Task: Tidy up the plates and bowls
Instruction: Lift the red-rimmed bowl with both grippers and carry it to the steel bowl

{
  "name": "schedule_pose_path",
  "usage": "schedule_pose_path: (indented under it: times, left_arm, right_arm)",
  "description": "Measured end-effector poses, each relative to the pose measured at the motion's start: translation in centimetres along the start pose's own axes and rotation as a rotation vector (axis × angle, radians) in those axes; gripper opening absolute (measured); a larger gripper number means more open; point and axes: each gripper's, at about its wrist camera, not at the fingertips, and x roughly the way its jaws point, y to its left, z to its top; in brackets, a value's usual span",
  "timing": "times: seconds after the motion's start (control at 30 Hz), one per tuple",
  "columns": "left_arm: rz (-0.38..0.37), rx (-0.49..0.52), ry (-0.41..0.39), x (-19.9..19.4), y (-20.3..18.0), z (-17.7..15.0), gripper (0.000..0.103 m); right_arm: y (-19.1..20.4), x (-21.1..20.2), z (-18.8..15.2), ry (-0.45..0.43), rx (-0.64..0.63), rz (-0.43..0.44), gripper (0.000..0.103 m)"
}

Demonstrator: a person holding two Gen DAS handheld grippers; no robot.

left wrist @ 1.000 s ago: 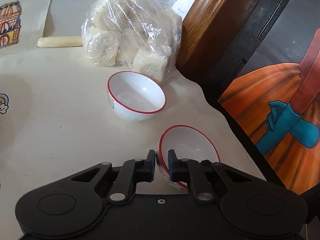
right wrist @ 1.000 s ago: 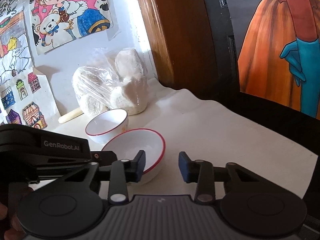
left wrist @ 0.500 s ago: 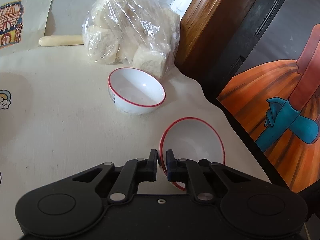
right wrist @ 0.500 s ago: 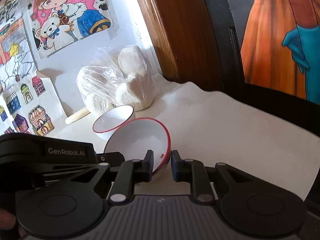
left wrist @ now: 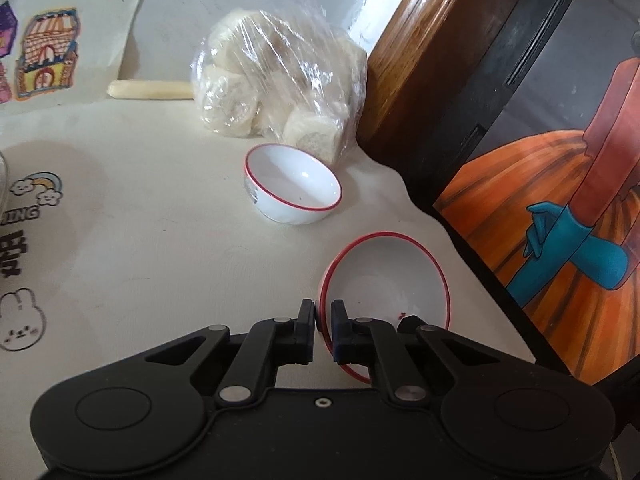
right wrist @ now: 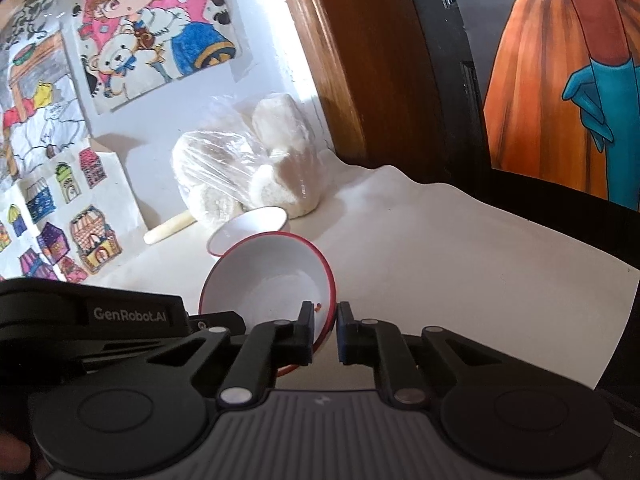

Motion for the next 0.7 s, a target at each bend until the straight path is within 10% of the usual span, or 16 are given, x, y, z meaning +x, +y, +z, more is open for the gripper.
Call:
schedule_pose_path:
  times: [0.7]
  left_arm:
    - [-0.006,-0.095,-0.140,-12.0,5.2,-1.7,0.008]
  right_arm:
    - [7.9,-6.9,-1.2,-0.067,-0.071,0.139,0.013]
